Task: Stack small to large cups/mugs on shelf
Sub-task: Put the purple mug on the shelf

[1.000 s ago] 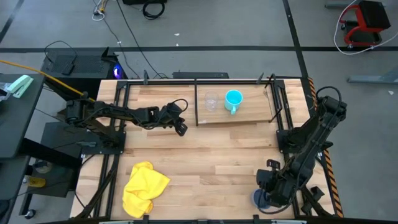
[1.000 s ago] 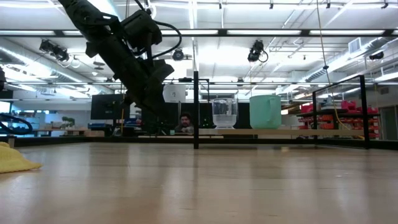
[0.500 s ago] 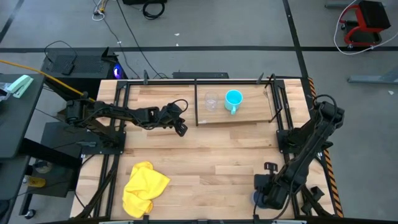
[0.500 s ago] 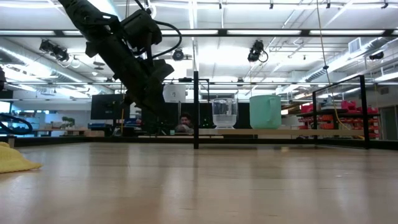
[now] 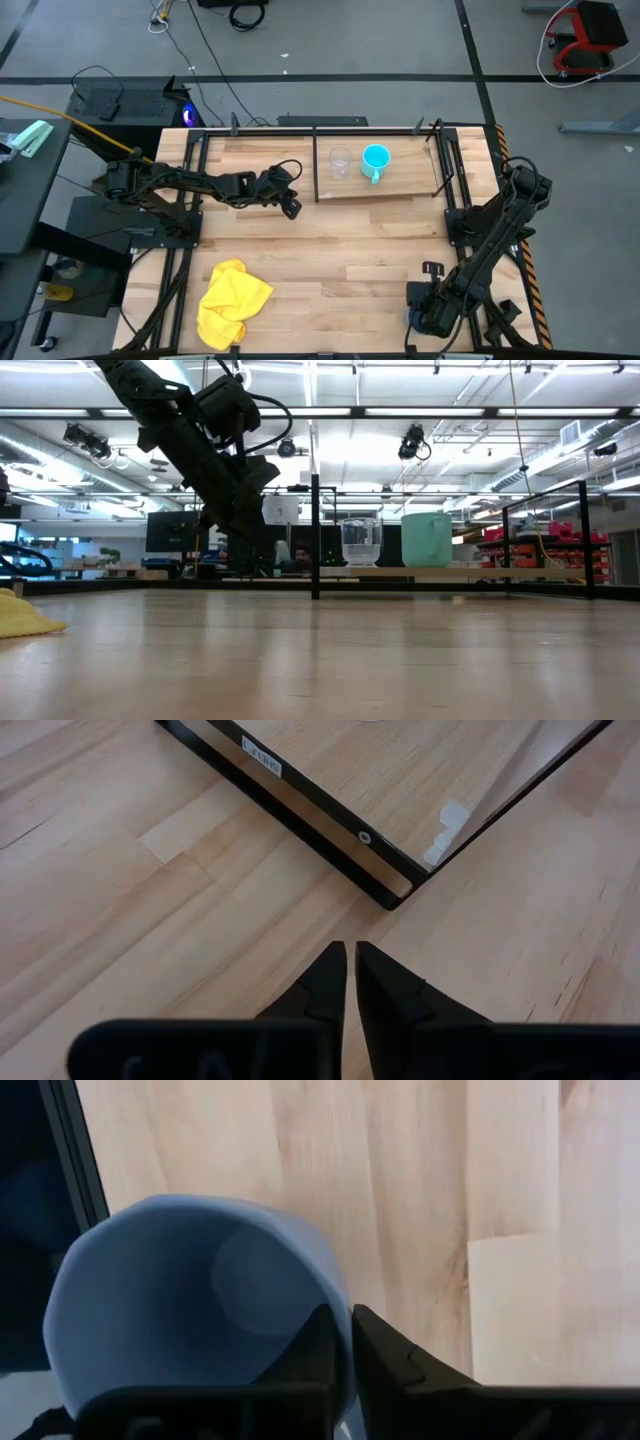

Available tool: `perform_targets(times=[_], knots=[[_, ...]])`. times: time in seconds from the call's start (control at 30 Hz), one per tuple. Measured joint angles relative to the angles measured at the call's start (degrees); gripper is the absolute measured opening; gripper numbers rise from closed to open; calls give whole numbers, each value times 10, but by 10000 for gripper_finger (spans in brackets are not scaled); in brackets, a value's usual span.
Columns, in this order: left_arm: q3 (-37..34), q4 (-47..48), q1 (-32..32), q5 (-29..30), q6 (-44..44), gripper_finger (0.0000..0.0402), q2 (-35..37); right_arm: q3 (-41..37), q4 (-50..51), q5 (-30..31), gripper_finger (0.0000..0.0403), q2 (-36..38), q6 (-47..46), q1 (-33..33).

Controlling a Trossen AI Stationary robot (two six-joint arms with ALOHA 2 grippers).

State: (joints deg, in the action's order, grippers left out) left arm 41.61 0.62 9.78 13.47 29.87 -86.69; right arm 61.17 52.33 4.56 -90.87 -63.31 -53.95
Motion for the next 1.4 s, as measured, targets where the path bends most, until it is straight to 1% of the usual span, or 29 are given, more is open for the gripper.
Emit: perform_targets(times=[0.07,0.23,0.43,0.6,0.73,0.8,0.9,1.0,1.13,1.27,1.4], knots=[[0,0,0,0,0,30,0,0,0,5,15,2,0,4],[0,0,0,0,0,21,0,0,-2,9,21,0,-15,15],[0,0,0,0,11,16,0,0,-3,45,15,14,-41,42],[0,0,0,1,26,19,0,0,9,62,15,39,-99,82],[0,1,-4,10,26,19,-3,0,72,89,15,64,-186,129],[0,-3,-4,11,26,16,-10,0,106,104,15,78,-211,160],[0,1,-4,11,25,12,-18,0,133,110,15,98,-206,219],[0,-1,-4,11,25,15,-28,0,131,112,15,115,-190,276],[0,1,-4,11,26,21,-33,0,131,121,15,117,-172,339],[0,0,-4,11,31,20,-33,-10,116,114,15,109,-140,381],[0,0,-4,11,35,13,-33,-48,60,78,15,106,-112,402]])
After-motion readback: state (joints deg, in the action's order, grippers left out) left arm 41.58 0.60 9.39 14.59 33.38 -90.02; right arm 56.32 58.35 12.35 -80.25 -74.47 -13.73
